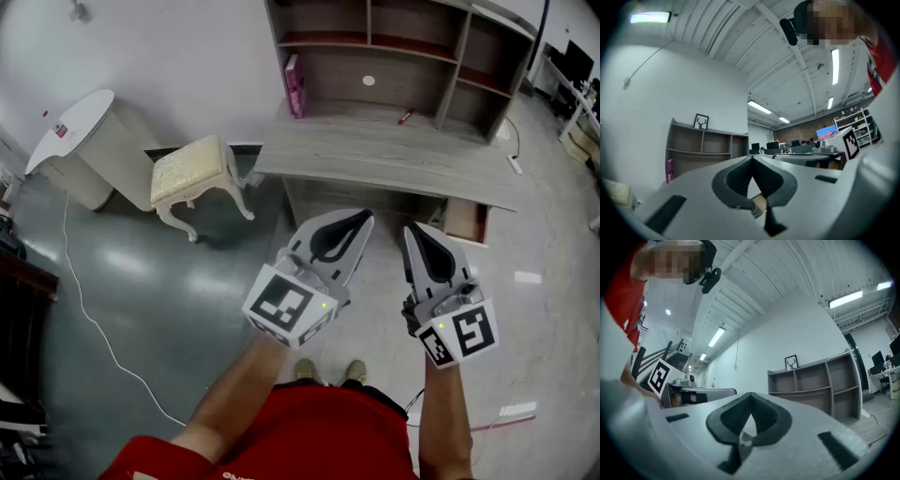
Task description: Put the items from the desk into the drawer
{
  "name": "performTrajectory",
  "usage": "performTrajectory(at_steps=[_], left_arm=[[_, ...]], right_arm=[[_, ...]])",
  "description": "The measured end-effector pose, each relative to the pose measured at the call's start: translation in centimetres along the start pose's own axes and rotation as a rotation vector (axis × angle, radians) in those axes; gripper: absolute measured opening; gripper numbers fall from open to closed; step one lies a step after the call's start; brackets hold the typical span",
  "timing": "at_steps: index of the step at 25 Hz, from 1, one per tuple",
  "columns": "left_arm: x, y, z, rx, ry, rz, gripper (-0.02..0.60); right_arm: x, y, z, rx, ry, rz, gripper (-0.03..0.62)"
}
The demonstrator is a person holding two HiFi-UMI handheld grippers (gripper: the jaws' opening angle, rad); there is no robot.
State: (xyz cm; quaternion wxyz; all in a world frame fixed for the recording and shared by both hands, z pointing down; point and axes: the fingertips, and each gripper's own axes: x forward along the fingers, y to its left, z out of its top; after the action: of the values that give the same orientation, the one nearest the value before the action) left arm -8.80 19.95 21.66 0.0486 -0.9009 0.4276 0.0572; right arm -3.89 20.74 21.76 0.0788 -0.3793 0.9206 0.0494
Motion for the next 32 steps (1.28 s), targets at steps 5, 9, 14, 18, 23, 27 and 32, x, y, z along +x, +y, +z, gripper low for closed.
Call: performTrajectory(at_steps=[5, 9, 14, 18, 23, 27, 32], left_arm=[[0.4, -0.4, 0.0, -0.007, 0.018, 0.019, 0.006], [1.4, -0.7, -0.3, -0.002, -0.004, 0.037, 0.006], [2.9, -1.3, -0.7, 0.006, -0.01, 0.071, 0.007], [4.2, -1.6, -1.8, 0.029, 0.005, 0.101, 0.006], [5.5, -1.0, -1.8, 0.026, 0.018, 0.142, 0.006], [6.6, 0.5, -2.9, 0.032, 0.01, 0.143, 0.008], [8.3, 3.9, -3.5, 0.037, 0.008, 0.158, 0.006]], right_arm=[[-0.5, -1.0, -0.4, 0.035, 0.004, -0.009, 0.002], [-1.0, -2.0, -0.6, 0.033, 0.011, -0.009, 0.003], [-1.6, -3.5, -0.9, 0.031, 0.025, 0.009, 0.003], [-2.0, -4.9, -1.3, 0.039, 0.024, 0.033, 0.003], [-1.8, -6.2, -2.0, 0.059, 0.027, 0.048, 0.003], [-0.5, -7.2, -2.8, 0.063, 0.029, 0.051, 0.003], [2.6, -8.8, -4.2, 0.055, 0.044, 0.04, 0.003]])
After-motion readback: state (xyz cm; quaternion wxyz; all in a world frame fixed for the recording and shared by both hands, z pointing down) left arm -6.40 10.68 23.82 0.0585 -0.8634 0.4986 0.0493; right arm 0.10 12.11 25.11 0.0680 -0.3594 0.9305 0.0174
